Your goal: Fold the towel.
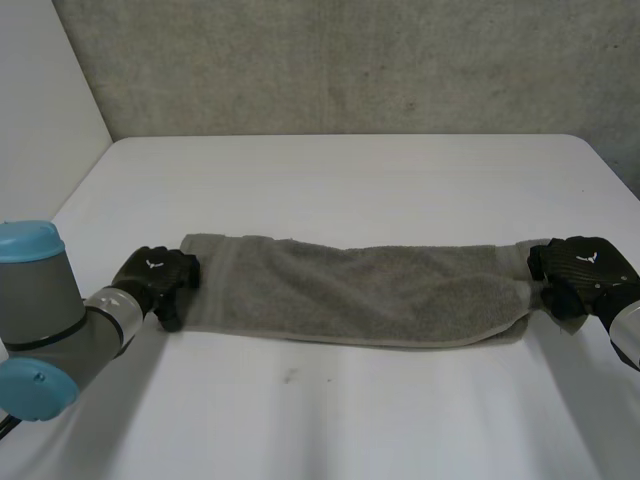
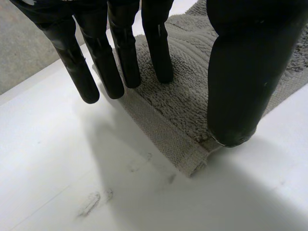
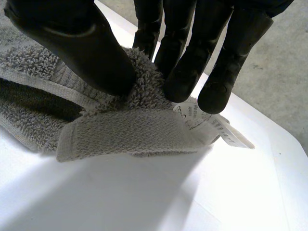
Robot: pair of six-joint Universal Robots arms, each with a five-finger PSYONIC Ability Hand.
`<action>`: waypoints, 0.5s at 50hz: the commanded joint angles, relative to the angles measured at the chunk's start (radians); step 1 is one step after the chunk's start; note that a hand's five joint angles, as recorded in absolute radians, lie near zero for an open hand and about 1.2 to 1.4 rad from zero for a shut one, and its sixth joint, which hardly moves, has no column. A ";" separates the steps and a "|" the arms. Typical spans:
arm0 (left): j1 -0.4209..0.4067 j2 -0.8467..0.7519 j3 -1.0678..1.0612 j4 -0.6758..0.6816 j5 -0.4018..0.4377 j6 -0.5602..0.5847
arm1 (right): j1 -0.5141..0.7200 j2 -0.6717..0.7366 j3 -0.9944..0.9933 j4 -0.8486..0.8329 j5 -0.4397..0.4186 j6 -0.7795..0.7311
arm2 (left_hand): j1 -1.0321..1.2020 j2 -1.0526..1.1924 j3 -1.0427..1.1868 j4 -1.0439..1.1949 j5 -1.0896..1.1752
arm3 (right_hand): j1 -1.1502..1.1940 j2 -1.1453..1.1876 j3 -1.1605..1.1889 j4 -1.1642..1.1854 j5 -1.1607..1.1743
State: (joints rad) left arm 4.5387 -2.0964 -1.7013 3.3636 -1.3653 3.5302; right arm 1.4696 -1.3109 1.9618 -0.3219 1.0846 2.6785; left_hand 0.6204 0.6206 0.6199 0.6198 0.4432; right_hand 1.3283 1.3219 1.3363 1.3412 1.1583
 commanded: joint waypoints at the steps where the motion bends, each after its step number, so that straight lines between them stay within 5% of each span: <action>1: -0.001 -0.022 0.020 0.000 0.000 0.001 | 0.000 0.001 0.000 0.000 0.000 0.000 | 0.171 0.171 0.172 0.172 0.174 | 0.068 0.074 0.060 0.055 0.063; 25: -0.013 -0.050 0.045 0.005 0.002 -0.002 | 0.000 0.012 0.003 0.000 0.000 -0.037 | 0.491 0.491 0.492 0.492 0.494 | 0.068 0.074 0.060 0.055 0.063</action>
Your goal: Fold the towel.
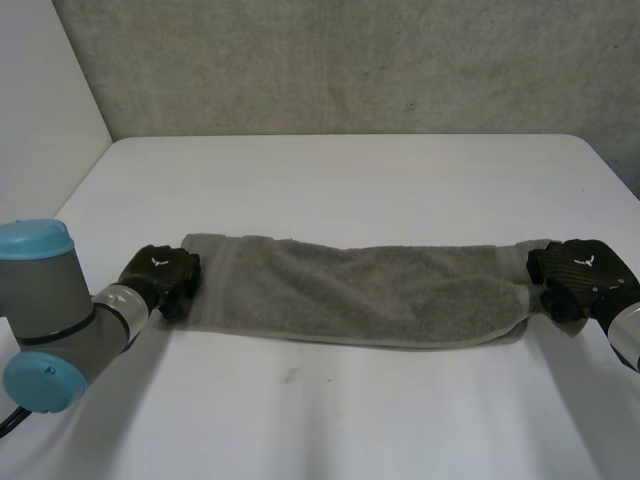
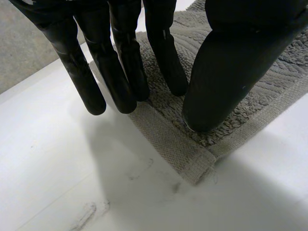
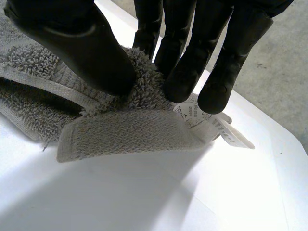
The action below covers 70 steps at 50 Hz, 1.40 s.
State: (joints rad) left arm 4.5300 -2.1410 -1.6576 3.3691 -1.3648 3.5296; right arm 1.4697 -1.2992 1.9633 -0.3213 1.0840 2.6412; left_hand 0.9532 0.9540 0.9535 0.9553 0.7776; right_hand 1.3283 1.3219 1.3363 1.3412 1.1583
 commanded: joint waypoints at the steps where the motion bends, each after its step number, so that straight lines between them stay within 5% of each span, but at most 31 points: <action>1: -0.006 -0.007 0.001 0.000 0.001 0.000 | 0.000 0.000 0.002 -0.001 0.001 0.000 | 0.159 0.158 0.158 0.157 0.160 | 0.068 0.074 0.060 0.055 0.063; 16: -0.006 0.035 -0.016 -0.005 -0.005 -0.001 | 0.000 0.000 0.003 -0.001 0.001 -0.001 | -0.196 -0.197 -0.197 -0.198 -0.195 | 0.068 0.074 0.060 0.055 0.063; 38: -0.006 0.036 -0.024 -0.017 -0.002 0.003 | 0.001 0.011 0.003 -0.001 0.001 -0.007 | -0.296 -0.297 -0.296 -0.298 -0.295 | 0.068 0.074 0.060 0.055 0.063; 70: -0.008 -0.040 0.068 -0.010 -0.007 0.002 | 0.001 0.024 0.002 -0.001 0.001 -0.056 | -0.120 -0.121 -0.121 -0.122 -0.119 | 0.068 0.074 0.060 0.055 0.063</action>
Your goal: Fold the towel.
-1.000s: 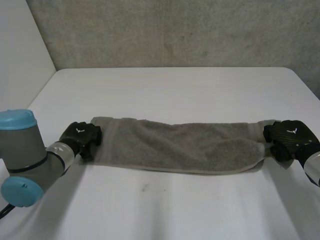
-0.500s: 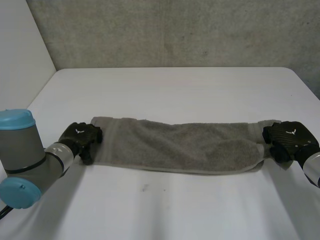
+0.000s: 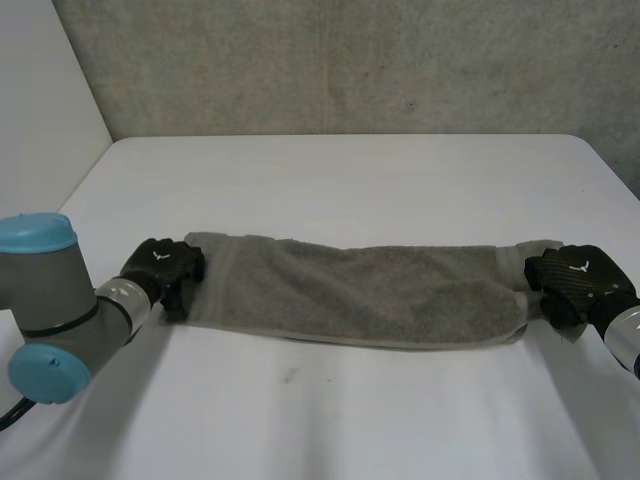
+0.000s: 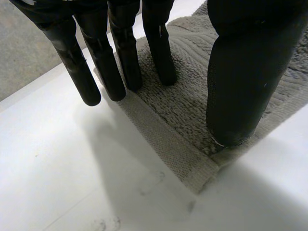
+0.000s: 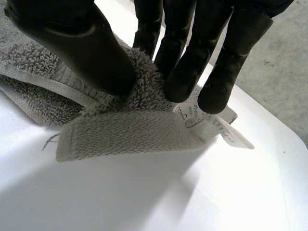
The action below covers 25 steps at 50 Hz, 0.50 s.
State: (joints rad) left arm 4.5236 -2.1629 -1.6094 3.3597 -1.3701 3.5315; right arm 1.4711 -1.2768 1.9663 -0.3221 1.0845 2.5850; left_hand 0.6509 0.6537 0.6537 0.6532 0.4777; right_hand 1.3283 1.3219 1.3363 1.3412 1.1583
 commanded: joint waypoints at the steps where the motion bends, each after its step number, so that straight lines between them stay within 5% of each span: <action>1: -0.003 -0.021 0.023 0.000 0.000 0.001 | 0.000 0.002 -0.001 0.000 0.002 0.000 | 0.226 0.223 0.223 0.223 0.224 | 0.068 0.074 0.060 0.055 0.063; 11: -0.014 -0.026 0.028 -0.002 0.002 -0.002 | 0.000 0.002 -0.001 0.000 0.002 0.000 | 0.508 0.505 0.505 0.506 0.507 | 0.068 0.074 0.060 0.055 0.063; 13: -0.018 -0.025 0.028 -0.003 0.000 -0.002 | 0.000 0.002 -0.001 0.000 0.002 0.000 | 0.741 0.739 0.739 0.739 0.740 | 0.068 0.074 0.060 0.055 0.063; 25: -0.038 0.126 -0.027 -0.008 -0.006 -0.016 | 0.003 -0.010 -0.006 0.005 0.008 0.001 | 0.745 0.743 0.743 0.743 0.744 | 0.068 0.074 0.060 0.055 0.063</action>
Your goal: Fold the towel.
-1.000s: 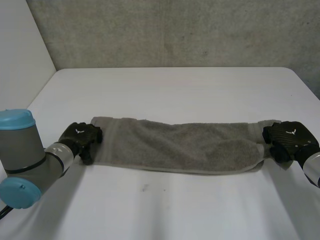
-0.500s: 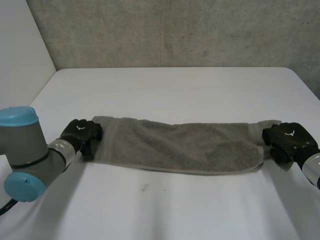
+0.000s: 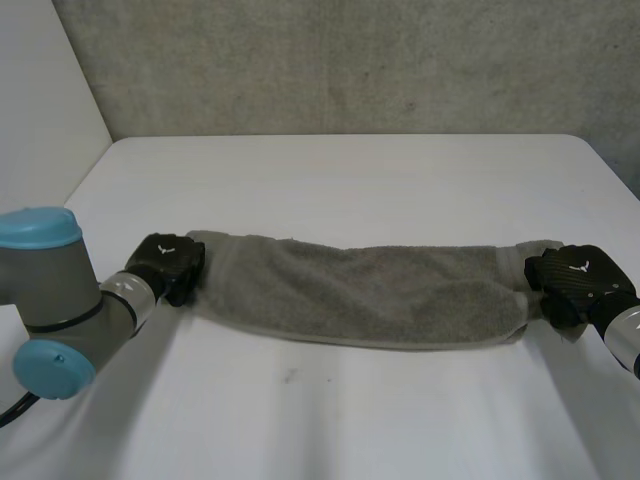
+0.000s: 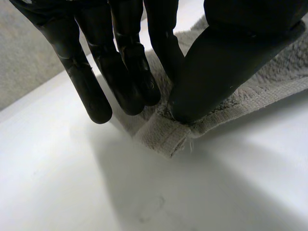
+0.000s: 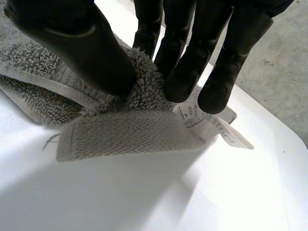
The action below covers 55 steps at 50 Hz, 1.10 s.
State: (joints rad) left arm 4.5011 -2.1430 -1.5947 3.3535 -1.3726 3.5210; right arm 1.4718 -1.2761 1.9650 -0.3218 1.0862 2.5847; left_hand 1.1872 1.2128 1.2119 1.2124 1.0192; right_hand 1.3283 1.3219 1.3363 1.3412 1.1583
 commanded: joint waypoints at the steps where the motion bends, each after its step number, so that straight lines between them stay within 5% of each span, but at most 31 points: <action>1: -0.016 0.106 -0.042 -0.002 -0.003 -0.005 | 0.002 -0.011 -0.005 0.004 0.006 0.002 | 0.209 0.184 0.184 0.184 0.203 | 0.068 0.074 0.060 0.055 0.063; 9: -0.020 0.285 -0.097 -0.020 -0.076 -0.071 | 0.004 -0.111 -0.014 0.052 0.020 0.017 | 0.209 0.184 0.184 0.184 0.203 | 0.068 0.074 0.060 0.055 0.063; 17: -0.003 0.540 -0.146 -0.140 -0.083 -0.106 | -0.011 -0.377 -0.153 0.410 0.021 0.096 | 0.209 0.184 0.184 0.184 0.203 | 0.068 0.074 0.060 0.055 0.063; 27: 0.003 0.788 -0.078 -0.316 -0.080 -0.109 | -0.011 -0.493 -0.415 0.734 0.011 0.121 | 0.209 0.184 0.184 0.184 0.203 | 0.068 0.074 0.060 0.055 0.063; 36: 0.009 0.769 -0.030 -0.451 -0.077 -0.109 | -0.010 -0.450 -0.509 0.892 0.014 0.049 | 0.209 0.184 0.184 0.184 0.203 | 0.068 0.074 0.060 0.055 0.063; 47: -0.005 0.451 -0.047 -0.381 -0.062 -0.109 | 0.007 -0.173 -0.492 0.894 0.043 -0.064 | 0.209 0.184 0.184 0.184 0.203 | 0.068 0.074 0.060 0.055 0.063; 48: -0.008 0.431 -0.066 -0.359 -0.050 -0.111 | 0.022 -0.164 -0.488 0.886 0.041 -0.052 | 0.116 0.091 0.092 0.091 0.110 | 0.068 0.074 0.060 0.055 0.063; 49: -0.010 0.417 -0.100 -0.347 -0.033 -0.109 | 0.044 -0.160 -0.479 0.870 0.043 -0.034 | -0.338 -0.363 -0.363 -0.363 -0.344 | 0.068 0.074 0.060 0.055 0.063; 51: -0.013 0.416 -0.138 -0.341 -0.011 -0.109 | 0.057 -0.160 -0.466 0.839 0.044 -0.017 | -0.546 -0.571 -0.571 -0.571 -0.552 | 0.068 0.074 0.060 0.055 0.063; 55: -0.017 0.416 -0.214 -0.328 0.023 -0.109 | 0.062 -0.161 -0.424 0.726 0.049 0.009 | -0.613 -0.638 -0.637 -0.638 -0.619 | 0.068 0.074 0.060 0.055 0.063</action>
State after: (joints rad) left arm 4.4906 -1.7228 -1.7078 2.9988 -1.3991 3.4114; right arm 1.5117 -1.4313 1.4931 0.5277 1.1303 2.5480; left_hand 0.6426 0.6384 0.6496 0.6489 0.4712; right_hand 1.3320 1.3220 1.3363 1.3437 1.1584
